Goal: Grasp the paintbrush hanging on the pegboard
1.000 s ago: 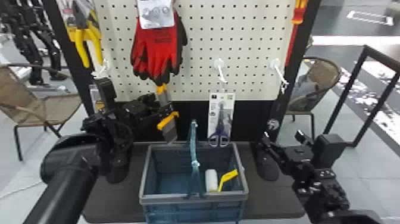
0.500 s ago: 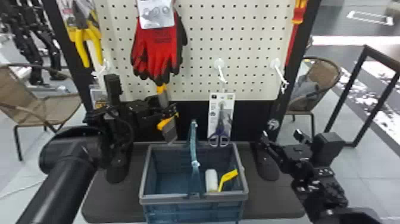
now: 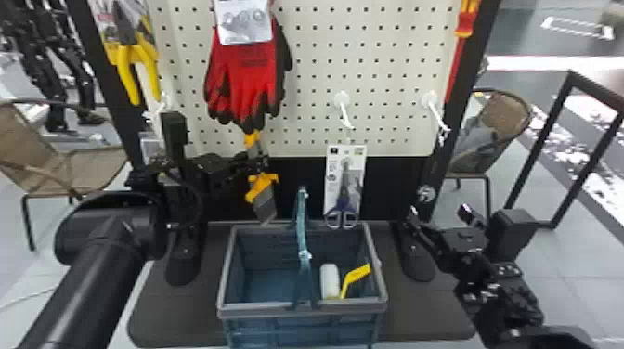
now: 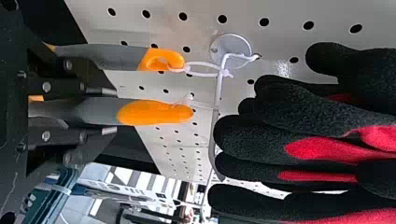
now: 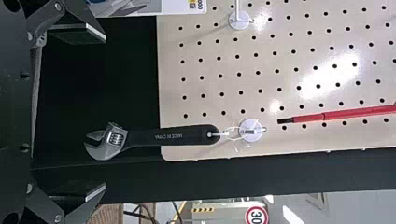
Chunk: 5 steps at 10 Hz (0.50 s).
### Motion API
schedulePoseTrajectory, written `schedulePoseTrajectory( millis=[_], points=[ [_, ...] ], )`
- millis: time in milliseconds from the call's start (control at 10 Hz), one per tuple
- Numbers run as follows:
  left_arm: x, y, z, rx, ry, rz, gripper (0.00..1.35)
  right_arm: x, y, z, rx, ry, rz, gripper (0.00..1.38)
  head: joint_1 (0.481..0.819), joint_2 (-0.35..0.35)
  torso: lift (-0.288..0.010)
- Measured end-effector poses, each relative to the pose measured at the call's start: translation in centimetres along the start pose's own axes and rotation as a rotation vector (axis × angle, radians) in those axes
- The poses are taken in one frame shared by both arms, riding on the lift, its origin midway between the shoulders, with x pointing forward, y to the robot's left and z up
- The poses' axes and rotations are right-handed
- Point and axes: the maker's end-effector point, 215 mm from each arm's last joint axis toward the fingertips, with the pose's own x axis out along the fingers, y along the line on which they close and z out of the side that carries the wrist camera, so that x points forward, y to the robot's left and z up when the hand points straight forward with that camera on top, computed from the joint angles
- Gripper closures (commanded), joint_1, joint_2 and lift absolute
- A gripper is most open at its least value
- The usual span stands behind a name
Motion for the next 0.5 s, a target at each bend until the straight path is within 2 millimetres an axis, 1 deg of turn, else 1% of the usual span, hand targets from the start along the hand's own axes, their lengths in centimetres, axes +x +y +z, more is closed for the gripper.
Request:
schedulePoseTrajectory(
  millis=[500],
  points=[
    [-0.17, 0.19, -0.06, 0.010, 0.003, 0.005, 1.21, -0.06, 0.01, -0.12, 0.002, 0.002, 0.001, 0.18, 0.549, 0.000, -0.100]
  ],
)
